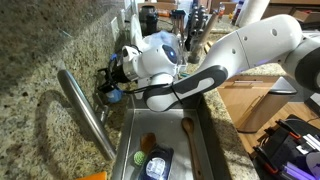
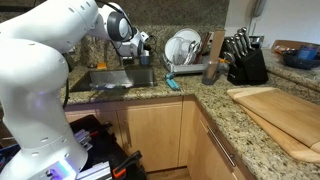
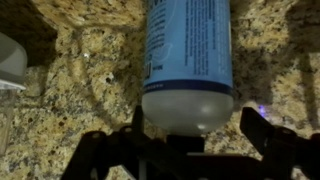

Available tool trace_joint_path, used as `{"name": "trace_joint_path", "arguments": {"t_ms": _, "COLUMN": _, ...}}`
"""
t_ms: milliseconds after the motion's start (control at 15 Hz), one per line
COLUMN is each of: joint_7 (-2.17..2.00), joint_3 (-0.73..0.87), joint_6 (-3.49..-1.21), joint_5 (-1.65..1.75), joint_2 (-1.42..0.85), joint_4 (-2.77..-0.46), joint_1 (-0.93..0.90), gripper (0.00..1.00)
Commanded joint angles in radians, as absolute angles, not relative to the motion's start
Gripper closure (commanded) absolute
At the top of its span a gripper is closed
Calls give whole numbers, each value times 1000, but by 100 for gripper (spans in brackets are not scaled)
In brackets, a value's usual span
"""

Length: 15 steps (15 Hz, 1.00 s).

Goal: Pick up the soap bottle and place it on the kitchen counter

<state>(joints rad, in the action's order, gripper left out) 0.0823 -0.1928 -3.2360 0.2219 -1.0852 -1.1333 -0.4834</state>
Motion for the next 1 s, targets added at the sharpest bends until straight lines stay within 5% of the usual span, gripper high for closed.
{"name": "trace_joint_path", "arguments": {"t_ms": 0, "joint_7": 40, "joint_3": -115, "joint_6": -3220, "joint_5": 193, "joint_2": -1069, "joint_4": -1140, "joint_1": -513, "gripper": 34}}
{"name": "trace_joint_path", "arguments": {"t_ms": 200, "joint_7": 0, "joint_3": -39, "joint_6": -3216, "joint_5": 175, "joint_2": -1056, "joint_4": -1145, "joint_1": -541, "gripper": 56}}
{"name": "trace_joint_path", "arguments": {"t_ms": 933, "joint_7": -283, "joint_3": 76, "joint_6": -2981, "joint_5": 26, "joint_2": -914, "joint_4": -1248, "joint_1": -648, "gripper": 57}}
